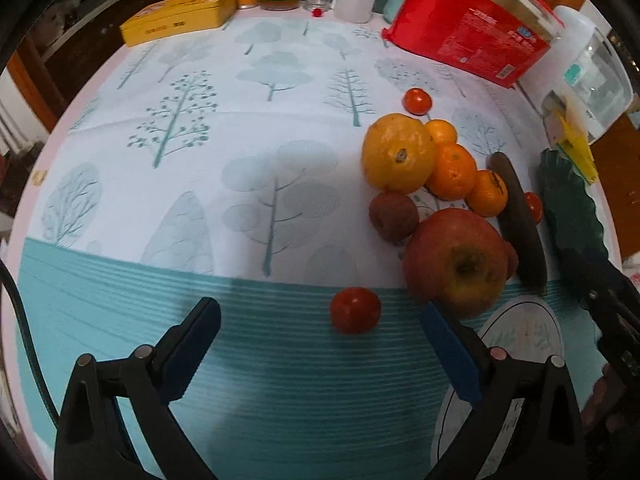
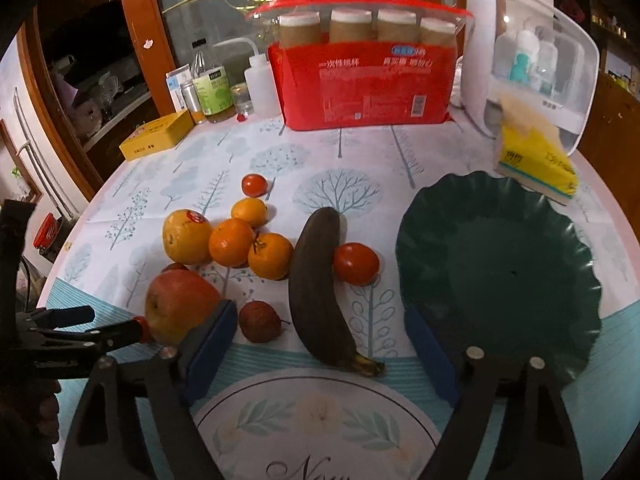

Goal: Organize fruits
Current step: 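Grasp the dark banana with the right tool while the left tool grasps a cherry tomato, then carry the banana and cherry tomato over the green plate with both tools, then open the right tool to drop the banana while the left tool releases the tomato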

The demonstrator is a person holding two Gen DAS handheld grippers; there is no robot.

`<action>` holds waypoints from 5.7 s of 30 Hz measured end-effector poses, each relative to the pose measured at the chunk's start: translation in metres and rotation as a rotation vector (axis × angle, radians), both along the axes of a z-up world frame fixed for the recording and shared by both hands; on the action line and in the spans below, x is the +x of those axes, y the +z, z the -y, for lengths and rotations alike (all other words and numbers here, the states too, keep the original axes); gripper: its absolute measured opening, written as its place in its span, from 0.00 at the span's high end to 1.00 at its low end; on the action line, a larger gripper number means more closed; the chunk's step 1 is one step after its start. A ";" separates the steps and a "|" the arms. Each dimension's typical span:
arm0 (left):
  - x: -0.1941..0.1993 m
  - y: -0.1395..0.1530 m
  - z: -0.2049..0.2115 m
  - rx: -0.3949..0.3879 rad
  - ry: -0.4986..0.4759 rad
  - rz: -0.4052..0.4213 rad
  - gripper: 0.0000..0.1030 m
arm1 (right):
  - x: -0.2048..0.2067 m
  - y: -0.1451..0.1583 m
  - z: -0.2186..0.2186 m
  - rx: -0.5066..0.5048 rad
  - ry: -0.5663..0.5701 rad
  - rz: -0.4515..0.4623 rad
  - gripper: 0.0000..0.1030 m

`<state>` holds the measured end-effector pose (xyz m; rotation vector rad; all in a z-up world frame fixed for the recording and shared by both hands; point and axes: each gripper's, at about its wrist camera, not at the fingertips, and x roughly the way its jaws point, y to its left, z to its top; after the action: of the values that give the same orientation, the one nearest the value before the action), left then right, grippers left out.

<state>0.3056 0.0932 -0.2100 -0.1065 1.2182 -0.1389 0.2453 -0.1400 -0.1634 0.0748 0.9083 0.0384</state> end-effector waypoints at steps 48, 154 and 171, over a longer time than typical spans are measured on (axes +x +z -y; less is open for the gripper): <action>0.000 -0.012 0.010 -0.078 -0.085 0.046 0.76 | 0.027 -0.051 -0.014 -0.076 0.106 -0.041 0.65; 0.028 0.027 0.293 -0.117 -0.213 0.091 0.76 | -0.006 0.029 0.192 0.073 0.134 0.200 0.68; 0.029 0.030 0.275 -0.124 -0.138 0.064 0.52 | 0.001 0.012 0.203 0.257 0.094 0.092 0.55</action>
<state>0.3345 -0.1820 -0.1798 -0.1251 1.1530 -0.3357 0.2461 -0.3427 -0.1509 0.2669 0.8106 0.2444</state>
